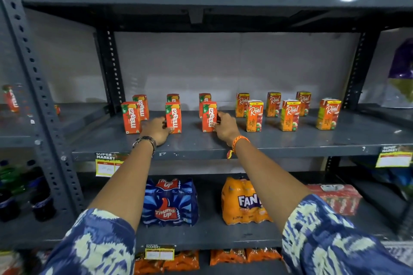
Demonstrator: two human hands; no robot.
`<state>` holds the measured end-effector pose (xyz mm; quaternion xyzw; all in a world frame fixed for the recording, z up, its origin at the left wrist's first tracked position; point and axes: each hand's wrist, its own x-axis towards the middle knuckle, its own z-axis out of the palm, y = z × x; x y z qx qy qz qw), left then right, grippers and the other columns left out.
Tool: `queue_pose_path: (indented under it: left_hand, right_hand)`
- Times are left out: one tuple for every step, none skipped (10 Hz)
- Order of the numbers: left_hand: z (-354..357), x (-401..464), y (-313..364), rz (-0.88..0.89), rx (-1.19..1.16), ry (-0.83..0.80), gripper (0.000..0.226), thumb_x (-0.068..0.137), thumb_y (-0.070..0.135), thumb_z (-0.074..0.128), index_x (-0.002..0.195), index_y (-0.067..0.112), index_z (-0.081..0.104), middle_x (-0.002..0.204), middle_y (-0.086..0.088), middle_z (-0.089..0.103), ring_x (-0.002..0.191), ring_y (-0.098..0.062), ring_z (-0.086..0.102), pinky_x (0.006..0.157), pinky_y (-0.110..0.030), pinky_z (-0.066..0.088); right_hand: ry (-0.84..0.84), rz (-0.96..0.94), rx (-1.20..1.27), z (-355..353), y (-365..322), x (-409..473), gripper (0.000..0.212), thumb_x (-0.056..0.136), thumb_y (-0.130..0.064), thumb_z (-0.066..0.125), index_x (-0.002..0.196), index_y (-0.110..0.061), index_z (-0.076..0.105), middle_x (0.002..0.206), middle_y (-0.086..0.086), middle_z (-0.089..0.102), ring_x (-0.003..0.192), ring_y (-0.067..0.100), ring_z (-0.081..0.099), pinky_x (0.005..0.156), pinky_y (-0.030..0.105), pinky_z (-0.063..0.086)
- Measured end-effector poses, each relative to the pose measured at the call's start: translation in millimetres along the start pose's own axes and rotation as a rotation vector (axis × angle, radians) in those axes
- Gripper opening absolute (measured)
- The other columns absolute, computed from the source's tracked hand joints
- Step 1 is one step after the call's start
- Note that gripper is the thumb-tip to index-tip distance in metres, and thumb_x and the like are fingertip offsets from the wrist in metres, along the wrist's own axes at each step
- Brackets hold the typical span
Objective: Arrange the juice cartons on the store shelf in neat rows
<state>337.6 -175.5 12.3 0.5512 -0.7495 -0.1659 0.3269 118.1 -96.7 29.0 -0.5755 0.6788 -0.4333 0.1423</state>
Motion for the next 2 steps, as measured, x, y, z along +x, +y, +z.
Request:
queue_pose_path:
  left_hand:
    - [0.2,-1.7,2.5,-0.004,-0.006,0.01,0.037,0.092,0.028,0.064,0.126,0.013,0.059,0.125,-0.009,0.067,0.11,-0.029,0.063,0.098,-0.043,0.046]
    - [-2.1,-7.3,3.6,-0.012,0.026,0.094,0.047,0.09,0.024,0.067,0.131,0.004,0.056,0.13,-0.015,0.062,0.117,-0.034,0.058,0.101,-0.044,0.044]
  right_hand:
    - [-0.016,0.029,0.054,-1.6,0.7,0.8,0.049,0.092,-0.019,0.063,0.137,-0.004,0.052,0.134,0.015,0.061,0.123,0.032,0.059,0.104,0.044,0.045]
    - [-0.01,0.004,0.109,-5.0,5.6,-0.2,0.044,0.092,-0.015,0.063,0.133,-0.002,0.054,0.132,0.016,0.063,0.123,0.031,0.059,0.105,0.045,0.048]
